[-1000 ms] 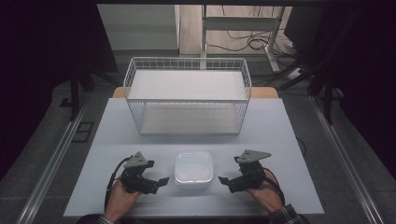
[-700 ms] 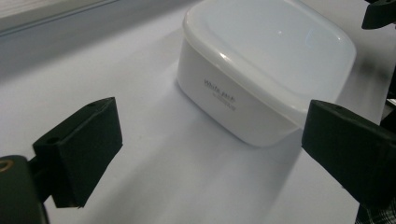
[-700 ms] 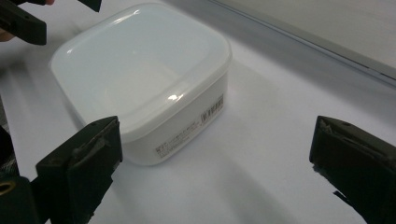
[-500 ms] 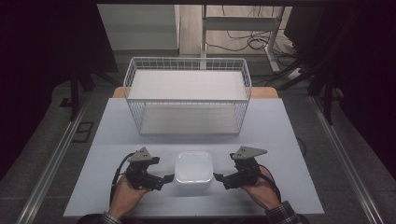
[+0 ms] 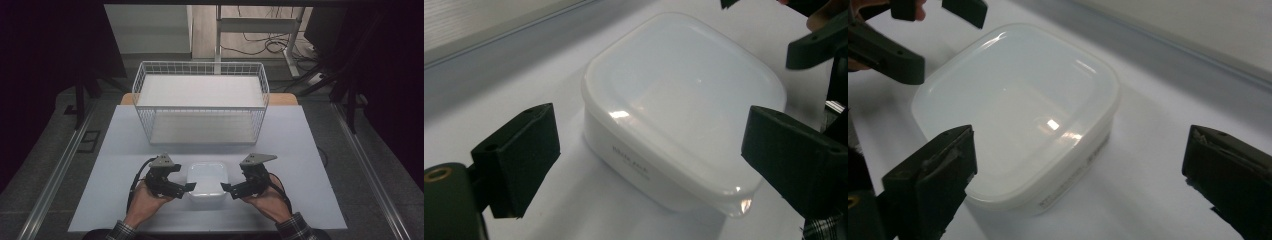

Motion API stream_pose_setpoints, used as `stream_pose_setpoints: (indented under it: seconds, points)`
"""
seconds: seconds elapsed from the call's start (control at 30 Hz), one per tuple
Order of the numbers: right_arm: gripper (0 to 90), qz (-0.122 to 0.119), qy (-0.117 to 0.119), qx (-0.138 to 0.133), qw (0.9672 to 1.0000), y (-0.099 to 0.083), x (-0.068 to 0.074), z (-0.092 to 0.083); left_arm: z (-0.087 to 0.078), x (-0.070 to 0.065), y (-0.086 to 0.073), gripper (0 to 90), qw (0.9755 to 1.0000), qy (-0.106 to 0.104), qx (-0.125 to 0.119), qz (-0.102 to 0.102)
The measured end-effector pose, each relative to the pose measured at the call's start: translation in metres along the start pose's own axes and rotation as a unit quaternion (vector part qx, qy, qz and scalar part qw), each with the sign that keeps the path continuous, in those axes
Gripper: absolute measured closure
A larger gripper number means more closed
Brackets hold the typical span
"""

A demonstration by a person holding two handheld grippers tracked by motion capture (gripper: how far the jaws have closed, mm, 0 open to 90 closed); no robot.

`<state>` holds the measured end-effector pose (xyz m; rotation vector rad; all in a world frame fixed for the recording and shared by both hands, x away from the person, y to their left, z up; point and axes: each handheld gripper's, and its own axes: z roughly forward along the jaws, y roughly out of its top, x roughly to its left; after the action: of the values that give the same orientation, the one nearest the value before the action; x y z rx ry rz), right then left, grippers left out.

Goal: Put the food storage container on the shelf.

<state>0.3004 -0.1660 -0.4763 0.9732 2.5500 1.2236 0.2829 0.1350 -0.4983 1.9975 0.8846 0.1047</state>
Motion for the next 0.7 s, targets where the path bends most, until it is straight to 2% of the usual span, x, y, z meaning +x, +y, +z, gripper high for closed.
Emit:
stream_pose_setpoints:
  seconds: [0.07, 0.2, 0.27, 0.33, 0.37, 0.43, 0.47, 0.5, 0.53, 0.57, 0.6, 0.7]
  points:
    - [4.6, 0.001, 0.004, 0.005, 1.0000, 0.002, 0.000, 0.004, 0.004, 0.001, 0.003, 8.1, 1.0000, -0.001, 0.004, 0.001]
    - [8.3, 0.010, 0.026, 0.005, 0.9996, 0.006, -0.002, 0.013, 0.014, 0.004, 0.001, 9.0, 0.9998, -0.001, 0.019, -0.005]
    - [10.0, 0.016, 0.042, 0.018, 0.9988, 0.006, -0.003, 0.020, 0.014, 0.007, -0.002, 12.8, 0.9995, -0.020, 0.014, -0.020]
    - [11.3, 0.019, 0.046, 0.025, 0.9984, 0.005, -0.003, 0.022, 0.014, 0.010, -0.005, 14.7, 0.9982, -0.042, 0.010, -0.041]
    - [13.7, 0.024, 0.054, 0.033, 0.9977, 0.003, -0.003, 0.024, 0.014, 0.011, -0.007, 20.7, 0.9970, -0.058, 0.011, -0.050]
    - [19.2, 0.046, 0.078, 0.035, 0.9953, 0.001, -0.005, 0.024, 0.014, 0.010, -0.009, 22.8, 0.9957, -0.065, 0.012, -0.065]
    - [20.5, 0.061, 0.091, 0.042, 0.9931, -0.001, -0.005, 0.023, 0.011, 0.008, -0.010, 24.8, 0.9948, -0.067, 0.016, -0.075]
    - [20.5, 0.061, 0.091, 0.042, 0.9931, -0.001, -0.005, 0.023, 0.011, 0.008, -0.010, 27.0, 0.9948, -0.067, 0.016, -0.075]
    - [27.8, 0.069, 0.095, 0.048, 0.9919, -0.003, -0.005, 0.019, 0.008, 0.006, -0.011, 31.7, 0.9944, -0.066, 0.017, -0.081]
    - [27.8, 0.069, 0.095, 0.048, 0.9919, -0.003, -0.005, 0.019, 0.006, 0.005, -0.013, 31.7, 0.9939, -0.067, 0.016, -0.086]
    - [31.6, 0.077, 0.096, 0.049, 0.9912, -0.004, -0.005, 0.016, 0.002, 0.003, -0.015, 34.6, 0.9933, -0.067, 0.012, -0.093]
    - [50.5, 0.099, 0.094, 0.039, 0.9899, -0.008, -0.007, 0.004, -0.006, -0.001, -0.018, 51.5, 0.9937, -0.062, 0.004, -0.093]
